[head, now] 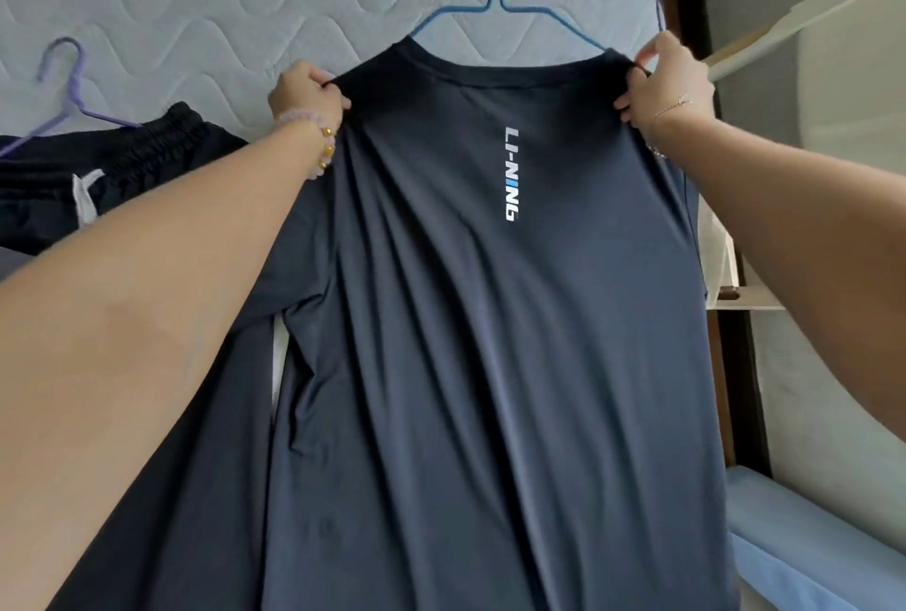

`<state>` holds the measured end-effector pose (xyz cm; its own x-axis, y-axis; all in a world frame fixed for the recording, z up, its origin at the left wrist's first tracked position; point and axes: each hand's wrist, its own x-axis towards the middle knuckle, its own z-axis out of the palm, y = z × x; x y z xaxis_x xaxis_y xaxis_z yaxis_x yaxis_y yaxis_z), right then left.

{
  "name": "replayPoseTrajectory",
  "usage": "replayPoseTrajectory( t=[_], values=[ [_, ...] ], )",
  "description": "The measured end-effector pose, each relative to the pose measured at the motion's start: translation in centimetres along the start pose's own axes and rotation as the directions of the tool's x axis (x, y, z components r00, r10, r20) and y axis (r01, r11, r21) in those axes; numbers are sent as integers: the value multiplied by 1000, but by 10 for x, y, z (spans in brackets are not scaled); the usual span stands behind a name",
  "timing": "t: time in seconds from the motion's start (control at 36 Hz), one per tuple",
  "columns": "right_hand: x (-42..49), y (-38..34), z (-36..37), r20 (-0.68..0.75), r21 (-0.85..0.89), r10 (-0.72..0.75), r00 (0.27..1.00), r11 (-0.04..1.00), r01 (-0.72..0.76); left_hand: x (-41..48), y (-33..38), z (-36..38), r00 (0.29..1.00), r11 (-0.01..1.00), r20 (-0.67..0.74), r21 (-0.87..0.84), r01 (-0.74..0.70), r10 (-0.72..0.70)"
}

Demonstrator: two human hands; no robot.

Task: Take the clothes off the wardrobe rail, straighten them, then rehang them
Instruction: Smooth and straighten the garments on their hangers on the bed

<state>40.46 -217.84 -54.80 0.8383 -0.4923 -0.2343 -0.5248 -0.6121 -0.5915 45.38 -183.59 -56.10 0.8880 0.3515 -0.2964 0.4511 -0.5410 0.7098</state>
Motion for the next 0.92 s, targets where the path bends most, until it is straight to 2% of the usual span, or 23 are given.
replayPoseTrajectory(
  t=[0.06,0.14,0.22,0.31,0.42,0.5,0.56,0.61,0.67,0.81,0.92],
  values=[
    [-3,-5,1,81,115,21,997,993,-30,0,4,-1,996,1000,87,7,-10,9],
    [-14,-8,3,327,173,-7,945,983,-53,-12,2,-3,928,995,364,-82,-55,81],
    [-26,3,8,378,193,-34,925,980,-43,-26,-9,-12,889,991,444,-106,-77,116],
    [-42,19,10,336,163,-23,942,986,-34,-46,-23,-23,907,994,414,-105,-32,73],
    [-89,42,7,269,148,-43,962,989,3,-91,-54,-40,958,978,232,84,-190,166],
    [-137,74,-1,163,222,2,987,974,-39,-148,-89,-47,980,984,106,41,-174,169],
    [-174,101,-10,109,259,99,989,958,-124,-197,-122,-51,994,993,36,55,-101,99],
    [-214,129,-20,50,255,211,976,942,-216,-247,-154,-57,998,998,29,43,54,-55],
    [-255,159,-27,12,198,279,960,941,-276,-294,-180,-65,980,980,31,39,194,-195],
    [-335,203,-44,43,-30,350,936,937,-348,-371,-215,-88,916,914,-42,67,401,-399],
    [-383,224,-56,132,-34,596,792,801,-597,-419,-237,-104,823,813,-45,136,566,-566]
  ],
)
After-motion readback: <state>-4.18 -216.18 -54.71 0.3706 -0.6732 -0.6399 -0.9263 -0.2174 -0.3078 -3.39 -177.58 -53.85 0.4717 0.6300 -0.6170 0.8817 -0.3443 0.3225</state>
